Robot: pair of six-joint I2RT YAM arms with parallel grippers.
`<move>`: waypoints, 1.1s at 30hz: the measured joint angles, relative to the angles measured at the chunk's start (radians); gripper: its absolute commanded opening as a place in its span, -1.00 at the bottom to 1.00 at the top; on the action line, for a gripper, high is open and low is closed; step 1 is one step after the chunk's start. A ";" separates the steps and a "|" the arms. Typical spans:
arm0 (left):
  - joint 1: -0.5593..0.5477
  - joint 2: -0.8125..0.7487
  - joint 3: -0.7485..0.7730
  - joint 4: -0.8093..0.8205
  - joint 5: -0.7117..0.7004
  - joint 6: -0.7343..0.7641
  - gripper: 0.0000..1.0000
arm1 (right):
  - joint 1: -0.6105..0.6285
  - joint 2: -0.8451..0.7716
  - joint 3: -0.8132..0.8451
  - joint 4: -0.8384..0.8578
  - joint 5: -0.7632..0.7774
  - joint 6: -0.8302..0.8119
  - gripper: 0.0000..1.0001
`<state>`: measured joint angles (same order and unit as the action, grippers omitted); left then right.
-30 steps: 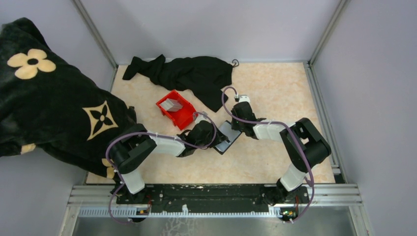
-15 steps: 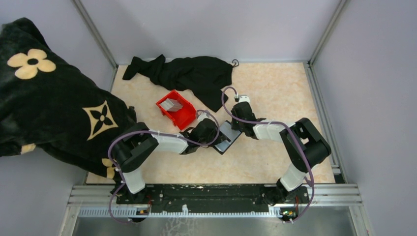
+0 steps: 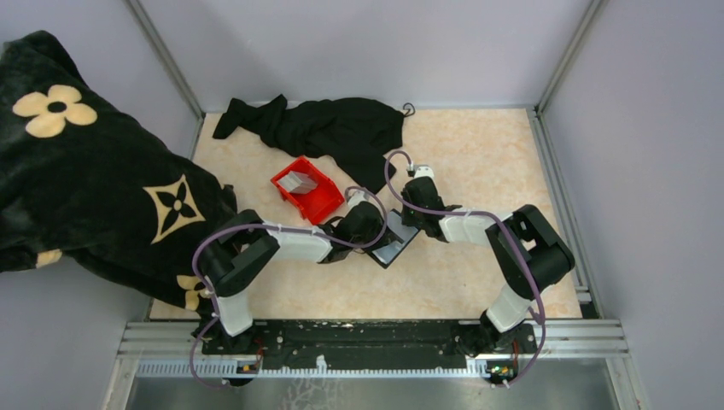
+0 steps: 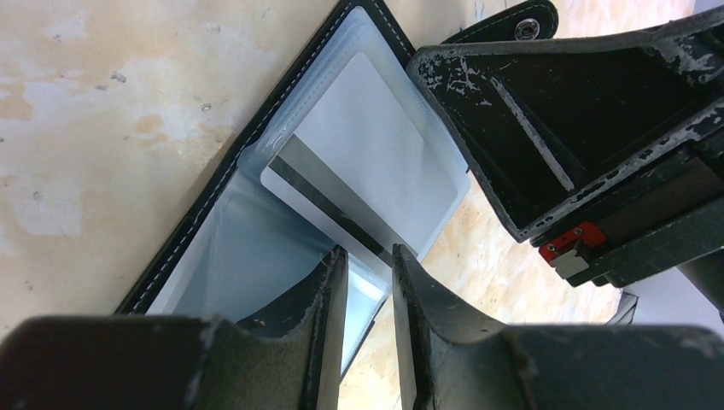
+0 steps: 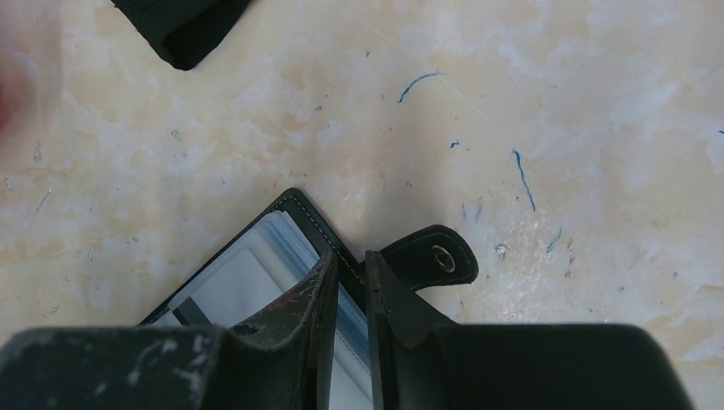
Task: Put the credit cards into the card holder
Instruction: Insert the credit card into the card holder.
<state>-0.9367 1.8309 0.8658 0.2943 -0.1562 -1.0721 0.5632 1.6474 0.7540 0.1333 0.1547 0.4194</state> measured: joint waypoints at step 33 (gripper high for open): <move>0.119 -0.019 -0.029 0.015 -0.038 0.030 -0.29 | 0.027 -0.041 -0.034 -0.007 -0.025 0.020 -0.32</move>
<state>-0.8181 1.8118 0.8371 0.3092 -0.1940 -1.0420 0.5900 1.6062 0.7197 0.1265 0.1299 0.4393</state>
